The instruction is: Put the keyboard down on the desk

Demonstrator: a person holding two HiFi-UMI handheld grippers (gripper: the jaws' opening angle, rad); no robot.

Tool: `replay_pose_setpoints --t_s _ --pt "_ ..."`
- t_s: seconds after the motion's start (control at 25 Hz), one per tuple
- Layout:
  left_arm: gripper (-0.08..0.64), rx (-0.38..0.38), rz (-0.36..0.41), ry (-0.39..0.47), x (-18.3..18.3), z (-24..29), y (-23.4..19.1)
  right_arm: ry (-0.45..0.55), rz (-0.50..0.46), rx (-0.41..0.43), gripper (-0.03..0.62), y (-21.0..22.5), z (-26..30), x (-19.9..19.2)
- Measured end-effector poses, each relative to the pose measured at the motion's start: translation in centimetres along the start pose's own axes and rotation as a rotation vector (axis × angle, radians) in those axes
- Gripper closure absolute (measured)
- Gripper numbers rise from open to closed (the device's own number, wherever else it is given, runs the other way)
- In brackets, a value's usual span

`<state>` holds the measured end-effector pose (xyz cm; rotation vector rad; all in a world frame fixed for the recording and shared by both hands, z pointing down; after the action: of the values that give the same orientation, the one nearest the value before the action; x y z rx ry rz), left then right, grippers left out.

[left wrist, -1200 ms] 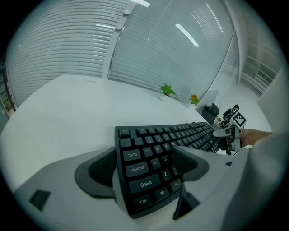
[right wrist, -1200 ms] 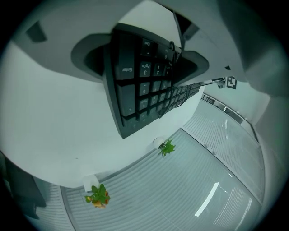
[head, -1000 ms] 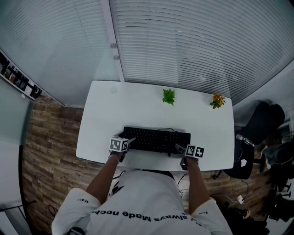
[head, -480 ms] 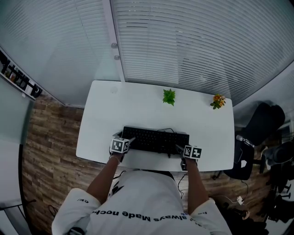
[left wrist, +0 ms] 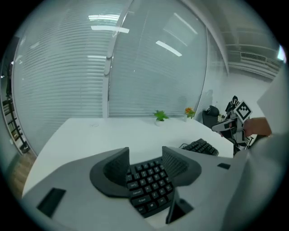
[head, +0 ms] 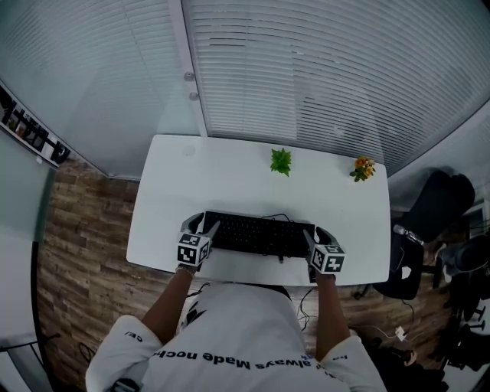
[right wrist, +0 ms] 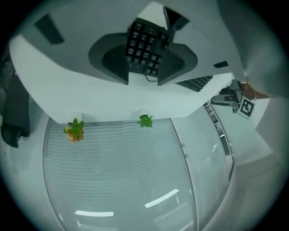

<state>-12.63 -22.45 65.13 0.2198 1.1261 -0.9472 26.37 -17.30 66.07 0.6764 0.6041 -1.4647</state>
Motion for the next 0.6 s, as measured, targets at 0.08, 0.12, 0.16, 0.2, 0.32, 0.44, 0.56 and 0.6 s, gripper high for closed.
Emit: replay_pose_setpoints --t_s 0.08,0.12,0.16,0.2,0.32,0.44,0.56,0.6 --pt "0.336 -0.018 0.046 0.064 2.3 -0.8 1.4 0.071 -0.022 0.014 0.399 -1.2 -2.0 2.1" --pt "0.354 -0.030 0.066 0.094 3.4 -1.2 2.1 0.105 -0.034 0.027 0.412 -1.9 -2.9 3.0" --pt "0.369 -0.045 0.083 0.123 4.5 -1.5 2.9 0.138 -0.047 0.041 0.423 -2.5 -3.8 3.9" --pt "0.385 -0.063 0.099 0.151 5.6 -1.8 3.7 0.169 -0.059 0.053 0.434 -3.2 -4.7 4.7" --pt "0.417 -0.113 0.150 0.225 8.9 -2.9 6.2 0.253 -0.094 0.083 0.458 -5.1 -7.5 7.3" --pt "0.432 -0.155 0.198 0.300 11.8 -4.2 8.6 0.329 -0.128 0.111 0.471 -7.1 -10.1 9.6" --pt "0.449 -0.194 0.237 0.370 14.4 -5.7 10.8 0.394 -0.152 0.142 0.472 -8.6 -12.4 11.4" --pt "0.457 -0.206 0.248 0.391 15.1 -6.1 11.5 0.416 -0.155 0.155 0.474 -8.9 -13.1 11.8"
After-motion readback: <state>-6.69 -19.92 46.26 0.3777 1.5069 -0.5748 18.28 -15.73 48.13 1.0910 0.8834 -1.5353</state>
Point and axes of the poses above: the fingertips, and each gripper's own axes: z forward along the fingers, y to its right, x out of its top, the point moved 6 cm from there along -z, backward along the fingers, and after that the axes turned 13 degrees about -x, right-handed, at the moved point
